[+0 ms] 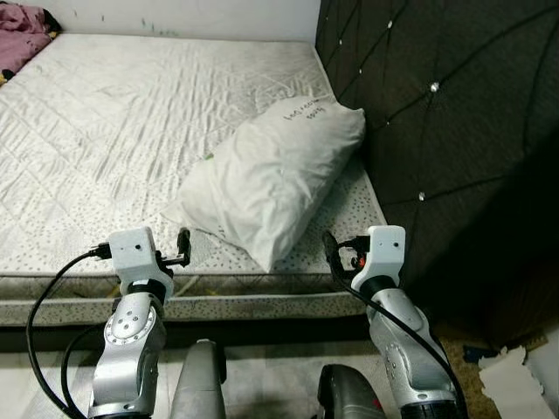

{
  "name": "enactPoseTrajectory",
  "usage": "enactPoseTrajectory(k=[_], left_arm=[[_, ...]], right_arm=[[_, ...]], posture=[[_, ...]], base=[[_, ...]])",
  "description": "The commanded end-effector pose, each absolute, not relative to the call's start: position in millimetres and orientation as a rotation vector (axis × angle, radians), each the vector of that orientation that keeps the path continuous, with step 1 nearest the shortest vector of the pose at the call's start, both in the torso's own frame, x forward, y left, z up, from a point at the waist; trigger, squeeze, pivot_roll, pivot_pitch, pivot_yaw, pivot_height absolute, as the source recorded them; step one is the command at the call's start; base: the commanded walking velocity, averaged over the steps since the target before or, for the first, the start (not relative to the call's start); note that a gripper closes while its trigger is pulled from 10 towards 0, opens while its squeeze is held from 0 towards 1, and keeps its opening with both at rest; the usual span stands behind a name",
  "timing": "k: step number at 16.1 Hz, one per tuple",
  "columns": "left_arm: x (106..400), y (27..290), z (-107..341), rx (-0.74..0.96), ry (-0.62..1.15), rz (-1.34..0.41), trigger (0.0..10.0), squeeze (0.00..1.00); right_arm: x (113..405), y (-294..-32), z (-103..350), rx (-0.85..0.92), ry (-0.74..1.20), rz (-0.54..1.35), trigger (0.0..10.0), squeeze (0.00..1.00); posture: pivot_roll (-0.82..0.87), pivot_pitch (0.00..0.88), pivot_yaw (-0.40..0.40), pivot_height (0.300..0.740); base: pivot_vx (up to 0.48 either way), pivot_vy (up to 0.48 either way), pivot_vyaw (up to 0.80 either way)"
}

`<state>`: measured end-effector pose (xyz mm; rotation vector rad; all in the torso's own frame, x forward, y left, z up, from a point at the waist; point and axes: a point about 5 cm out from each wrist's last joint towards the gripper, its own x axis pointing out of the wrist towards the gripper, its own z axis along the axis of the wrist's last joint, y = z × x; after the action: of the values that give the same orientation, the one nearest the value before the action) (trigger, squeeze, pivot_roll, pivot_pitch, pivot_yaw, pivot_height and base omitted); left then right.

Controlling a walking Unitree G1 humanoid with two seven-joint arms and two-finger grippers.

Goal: Clean up the room

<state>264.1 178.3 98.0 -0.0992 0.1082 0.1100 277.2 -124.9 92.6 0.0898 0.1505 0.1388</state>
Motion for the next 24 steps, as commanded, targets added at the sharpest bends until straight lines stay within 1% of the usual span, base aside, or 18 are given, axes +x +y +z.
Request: enactPoseTrajectory(k=[1,4,6,10,14,19,24], left_arm=[[266.3,177.0,100.5,-0.094,0.094,0.091,10.0,0.00],[268.3,177.7,101.1,-0.094,0.093,0.094,10.0,0.00],[268.9,177.7,100.7,-0.093,0.097,0.100,10.0,0.00],[272.1,172.0,99.6,-0.087,0.108,0.080,10.0,0.00],[273.8,167.7,99.0,-0.098,0.104,0.079,10.0,0.00],[273.7,172.1,98.0,-0.101,0.105,0.100,10.0,0.00],[274.3,174.9,98.2,-0.105,0.099,0.123,10.0,0.00]], right_arm=[[279.9,-122.4,95.0,0.094,0.138,0.150,10.0,0.00],[283.0,-120.8,95.7,0.095,0.137,0.153,10.0,0.00],[284.0,-121.2,95.6,0.096,0.134,0.151,10.0,0.00],[284.8,-122.0,95.9,0.104,0.125,0.136,10.0,0.00],[285.3,-122.6,95.1,0.092,0.121,0.144,10.0,0.00],[286.5,-122.8,95.0,0.091,0.121,0.147,10.0,0.00],[288.8,-121.1,92.7,0.083,0.137,0.162,10.0,0.00]], posture=[[0.04,0.071,-0.025,0.640],[0.04,0.088,-0.026,0.640],[0.04,0.081,-0.026,0.640],[0.03,0.077,-0.014,0.640],[0.02,0.061,-0.022,0.640],[0.02,0.063,-0.022,0.596],[0.03,0.056,-0.029,0.596]], base=[[0.379,0.000,0.00],[0.379,0.000,0.00],[0.300,0.000,0.00],[0.000,0.000,0.00],[0.000,0.000,0.00],[0.000,0.000,0.00],[0.000,0.000,0.00]])
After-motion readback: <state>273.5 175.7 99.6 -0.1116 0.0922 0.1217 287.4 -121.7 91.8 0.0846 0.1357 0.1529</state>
